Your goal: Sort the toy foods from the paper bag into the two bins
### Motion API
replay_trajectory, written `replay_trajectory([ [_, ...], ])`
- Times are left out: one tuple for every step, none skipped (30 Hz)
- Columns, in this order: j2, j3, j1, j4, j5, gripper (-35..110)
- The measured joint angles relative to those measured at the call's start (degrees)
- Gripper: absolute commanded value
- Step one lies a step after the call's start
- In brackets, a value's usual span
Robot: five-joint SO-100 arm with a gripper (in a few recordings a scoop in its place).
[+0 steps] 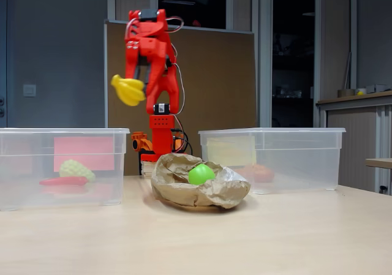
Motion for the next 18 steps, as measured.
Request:
replay_trajectory([
  [0.88,2.29,2.55,-0.70,-0.35,0],
  [1.14,4.66,5.10,-1.05,-0.44,0],
  [1.32,6.86,7.65,-2.11,-0.53,0],
  [1.32,8.44,9.40,-3.34,-0.97,0],
  [1.32,10.02,10.81,-4.48,-1.32,0],
  [1.23,12.04,11.87,-5.80,-1.41,0],
  [0.35,13.62,12.83,-7.56,-1.49,0],
  [-0.53,15.21,13.62,-9.14,-1.49,0],
  [-1.58,16.70,14.33,-10.46,-1.49,0],
  [-2.90,17.84,14.94,-12.57,-1.58,0],
  [-4.13,18.98,15.47,-13.89,-1.58,0],
  [-5.01,20.04,16.00,-15.12,-1.58,0],
  [-6.33,20.30,16.52,-16.26,-1.58,0],
  [-7.82,20.39,16.88,-17.49,-1.58,0],
  [-8.96,20.65,17.23,-18.46,-1.58,0],
  [-10.02,20.65,17.31,-18.98,-1.58,0],
  [-11.34,20.74,17.31,-19.86,-1.58,0],
  [-12.92,20.74,17.23,-21.09,-1.58,0],
])
